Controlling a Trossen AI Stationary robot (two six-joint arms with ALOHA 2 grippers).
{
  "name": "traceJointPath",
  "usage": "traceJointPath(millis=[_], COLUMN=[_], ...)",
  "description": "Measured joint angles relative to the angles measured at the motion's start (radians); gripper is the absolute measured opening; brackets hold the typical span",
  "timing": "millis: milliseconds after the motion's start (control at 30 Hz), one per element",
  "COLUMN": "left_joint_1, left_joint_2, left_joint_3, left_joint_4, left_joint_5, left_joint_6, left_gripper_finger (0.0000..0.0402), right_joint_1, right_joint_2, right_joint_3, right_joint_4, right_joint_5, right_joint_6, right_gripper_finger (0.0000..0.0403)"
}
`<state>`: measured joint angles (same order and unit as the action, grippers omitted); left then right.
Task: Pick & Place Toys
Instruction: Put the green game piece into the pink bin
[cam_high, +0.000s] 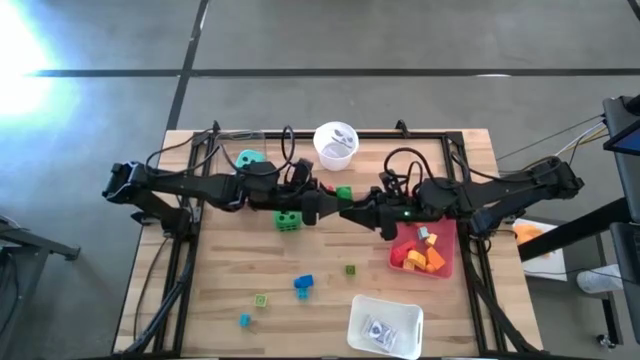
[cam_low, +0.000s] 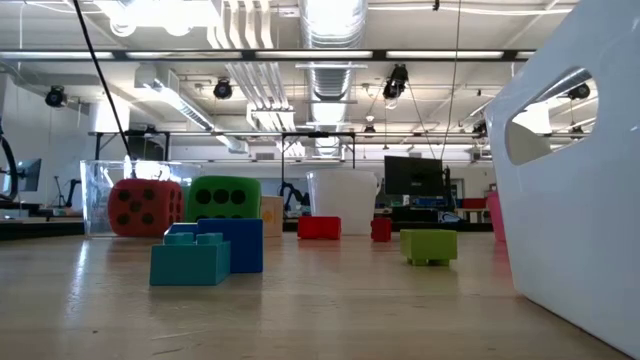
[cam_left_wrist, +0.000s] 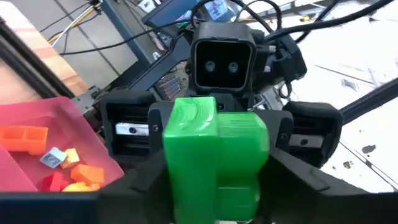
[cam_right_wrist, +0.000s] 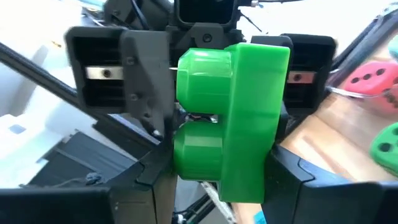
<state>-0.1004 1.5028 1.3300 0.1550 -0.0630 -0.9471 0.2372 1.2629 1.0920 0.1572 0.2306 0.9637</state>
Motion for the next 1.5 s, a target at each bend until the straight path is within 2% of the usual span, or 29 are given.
traceJointPath(millis=[200,400,733,1033,1267,1500], left_joint_1=[0.0,0.0,0.006,0.008,0.008,0.008], left_joint_2=[-0.001,-0.014,-0.102,-0.189,-0.23,-0.232], left_joint_3=[0.0,0.0,0.0,0.0,-0.01,-0.012], left_joint_4=[0.002,-0.044,-0.316,-0.55,-0.614,-0.632], left_joint_5=[0.009,0.012,0.012,0.012,0.001,-0.015], left_joint_6=[0.024,0.026,0.033,0.061,0.061,0.061], left_gripper_finger=[0.0331,0.0393,0.0362,0.0346,0.0346,0.0346], right_joint_1=[-0.001,-0.023,-0.059,-0.075,-0.074,-0.073], right_joint_2=[-0.003,-0.035,-0.176,-0.297,-0.297,-0.231], right_joint_3=[0.0,0.0,0.0,0.0,0.0,-0.018], right_joint_4=[-0.003,-0.075,-0.418,-0.936,-1.239,-1.356], right_joint_5=[-0.005,-0.066,-0.073,-0.074,-0.085,-0.13], right_joint_6=[-0.015,-0.024,0.011,0.182,0.275,0.324], right_gripper_finger=[0.016,0.016,0.016,0.016,0.016,0.016])
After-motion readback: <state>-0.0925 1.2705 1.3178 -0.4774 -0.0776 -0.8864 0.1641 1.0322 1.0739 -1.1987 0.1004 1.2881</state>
